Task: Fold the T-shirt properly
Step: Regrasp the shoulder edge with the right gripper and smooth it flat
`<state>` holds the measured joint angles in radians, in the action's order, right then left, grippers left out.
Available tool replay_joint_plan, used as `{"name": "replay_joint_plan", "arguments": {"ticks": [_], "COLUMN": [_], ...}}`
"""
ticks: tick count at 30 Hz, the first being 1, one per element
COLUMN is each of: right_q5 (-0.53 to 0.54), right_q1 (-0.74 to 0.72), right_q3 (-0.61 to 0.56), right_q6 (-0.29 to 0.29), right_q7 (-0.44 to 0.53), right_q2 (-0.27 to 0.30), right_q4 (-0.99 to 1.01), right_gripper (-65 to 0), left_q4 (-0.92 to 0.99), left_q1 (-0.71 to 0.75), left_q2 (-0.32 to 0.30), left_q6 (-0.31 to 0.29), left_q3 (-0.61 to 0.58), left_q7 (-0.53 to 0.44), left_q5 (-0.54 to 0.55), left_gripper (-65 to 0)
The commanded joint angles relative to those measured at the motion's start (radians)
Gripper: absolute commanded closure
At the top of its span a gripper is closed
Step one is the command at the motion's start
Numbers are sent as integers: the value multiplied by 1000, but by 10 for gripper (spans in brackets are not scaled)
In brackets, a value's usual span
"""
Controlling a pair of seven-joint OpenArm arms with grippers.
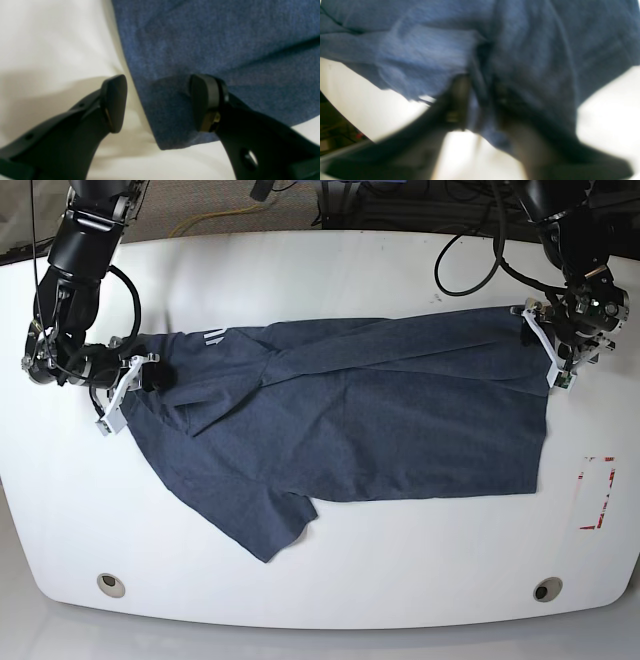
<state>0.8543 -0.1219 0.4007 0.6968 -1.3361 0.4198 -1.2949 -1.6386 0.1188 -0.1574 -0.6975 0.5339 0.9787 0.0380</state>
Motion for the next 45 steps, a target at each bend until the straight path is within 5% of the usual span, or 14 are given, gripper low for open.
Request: {"name": "replay_joint_plan", "arguments": {"ticks": [1,6,13,23,45], "right_q5": [18,16,-54,-340,-353], "right_q1": [1,89,184,152,121], "right_q3": [45,148,211,208,208], "right_q6": [1,1,1,1,1], "right_q7": [10,10,16,116,189], "right_q2": [37,77,73,-3,-48], "right_q4": [-19,-102,-358,-297,-82], "right_gripper": [-298,-463,-468,-476,-466], "left_q4": [-15,-22,-160,-137,5], "left_q1": [-9,-9,-14,-8,49], "left_q2": [-14,-12,14,38,9], "left_q6": [-1,-1,-1,-1,-1], "left_q3": [2,2,2,-1,-1], "left_q7": [-13,-13,-8,-8,-14], "left_q5": [6,9,15,7,6], "left_gripper": [-374,-374,-375,-378,-374]}}
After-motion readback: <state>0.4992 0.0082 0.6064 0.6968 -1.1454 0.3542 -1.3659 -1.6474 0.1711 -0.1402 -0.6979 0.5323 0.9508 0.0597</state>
